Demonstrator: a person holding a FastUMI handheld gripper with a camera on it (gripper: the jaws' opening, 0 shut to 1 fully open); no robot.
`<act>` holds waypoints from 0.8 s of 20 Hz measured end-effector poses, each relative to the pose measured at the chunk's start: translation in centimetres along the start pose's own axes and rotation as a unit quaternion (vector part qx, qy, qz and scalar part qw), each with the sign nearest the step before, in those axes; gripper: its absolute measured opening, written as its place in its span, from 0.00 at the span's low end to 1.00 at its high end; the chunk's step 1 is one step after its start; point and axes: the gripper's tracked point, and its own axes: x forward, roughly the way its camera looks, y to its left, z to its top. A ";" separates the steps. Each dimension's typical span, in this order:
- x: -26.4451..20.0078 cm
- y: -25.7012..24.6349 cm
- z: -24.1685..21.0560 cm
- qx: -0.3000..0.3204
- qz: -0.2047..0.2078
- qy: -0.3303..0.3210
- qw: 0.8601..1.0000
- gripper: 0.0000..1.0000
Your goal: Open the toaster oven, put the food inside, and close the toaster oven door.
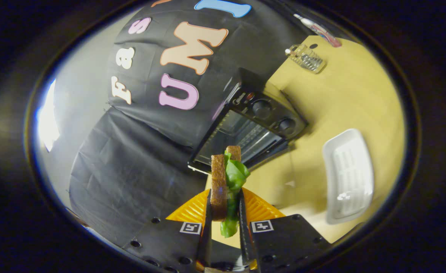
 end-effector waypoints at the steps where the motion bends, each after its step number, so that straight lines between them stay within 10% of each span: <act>1: 1.4 0.2 -0.2 0.001 0.006 -0.020 1.000 0.33; 16: 15.6 -1.4 3.1 0.042 -0.079 -0.227 0.970 0.33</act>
